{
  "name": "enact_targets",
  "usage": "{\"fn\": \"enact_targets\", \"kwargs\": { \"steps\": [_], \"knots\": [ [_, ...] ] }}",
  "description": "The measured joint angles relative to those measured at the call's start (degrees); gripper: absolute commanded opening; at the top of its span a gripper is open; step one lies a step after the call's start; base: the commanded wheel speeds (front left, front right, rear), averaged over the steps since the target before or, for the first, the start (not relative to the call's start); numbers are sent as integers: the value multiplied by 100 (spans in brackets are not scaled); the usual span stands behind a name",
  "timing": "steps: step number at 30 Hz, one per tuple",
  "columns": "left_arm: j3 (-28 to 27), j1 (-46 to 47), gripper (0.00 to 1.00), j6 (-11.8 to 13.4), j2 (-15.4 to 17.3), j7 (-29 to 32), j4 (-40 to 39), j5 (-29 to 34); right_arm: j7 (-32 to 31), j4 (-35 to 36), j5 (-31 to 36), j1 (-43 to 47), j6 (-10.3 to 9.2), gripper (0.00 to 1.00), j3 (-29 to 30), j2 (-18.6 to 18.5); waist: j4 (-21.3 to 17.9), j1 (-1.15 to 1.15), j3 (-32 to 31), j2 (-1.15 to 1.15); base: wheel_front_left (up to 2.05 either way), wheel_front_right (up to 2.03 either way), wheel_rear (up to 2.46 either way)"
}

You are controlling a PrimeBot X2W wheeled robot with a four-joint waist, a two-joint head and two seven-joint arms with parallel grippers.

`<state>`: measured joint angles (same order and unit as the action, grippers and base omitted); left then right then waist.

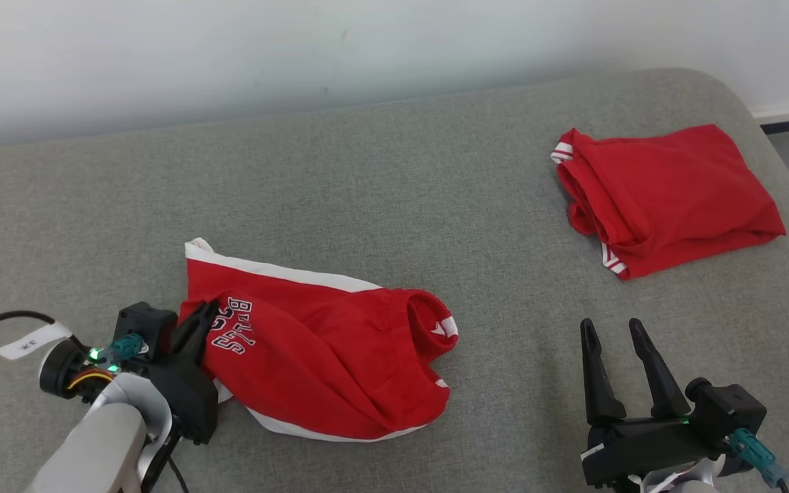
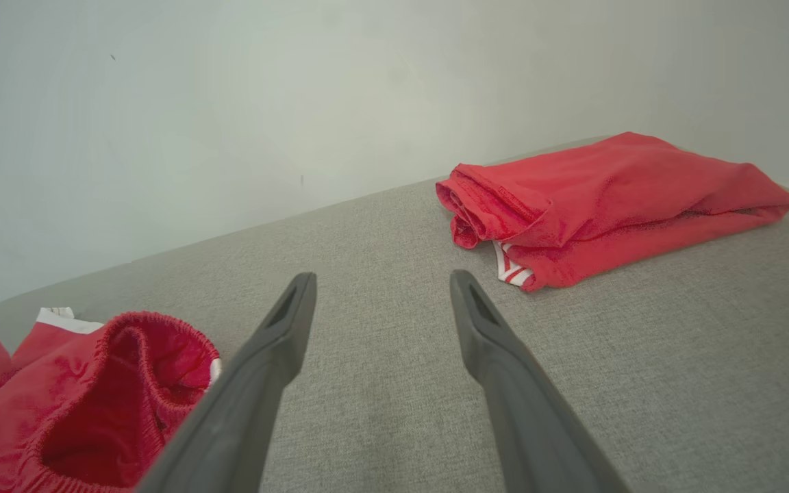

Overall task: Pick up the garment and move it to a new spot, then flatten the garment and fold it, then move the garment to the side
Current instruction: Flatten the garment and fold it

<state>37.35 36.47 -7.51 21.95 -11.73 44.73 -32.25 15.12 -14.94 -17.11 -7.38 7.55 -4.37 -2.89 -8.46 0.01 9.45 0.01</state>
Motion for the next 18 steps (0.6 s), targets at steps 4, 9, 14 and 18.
{"fn": "enact_targets", "kwargs": {
  "steps": [4,9,14,18],
  "knots": [
    [255,208,100,0,-40,-260,408,-211,0,-34,15,4,0,100,36,1,-56,0,76,0,0,0,0],
    [65,224,100,0,-65,-315,225,-261,0,-55,26,42,0,100,56,1,81,0,-17,0,0,0,0],
    [-588,-257,100,70,-15,-331,-499,-87,1,-68,51,108,0,100,83,1,364,-2,-176,0,0,0,0],
    [-1043,-847,100,220,-73,-332,-1058,104,0,-91,86,241,0,100,89,1,599,-1,-307,-1,0,0,0]
  ]
}}
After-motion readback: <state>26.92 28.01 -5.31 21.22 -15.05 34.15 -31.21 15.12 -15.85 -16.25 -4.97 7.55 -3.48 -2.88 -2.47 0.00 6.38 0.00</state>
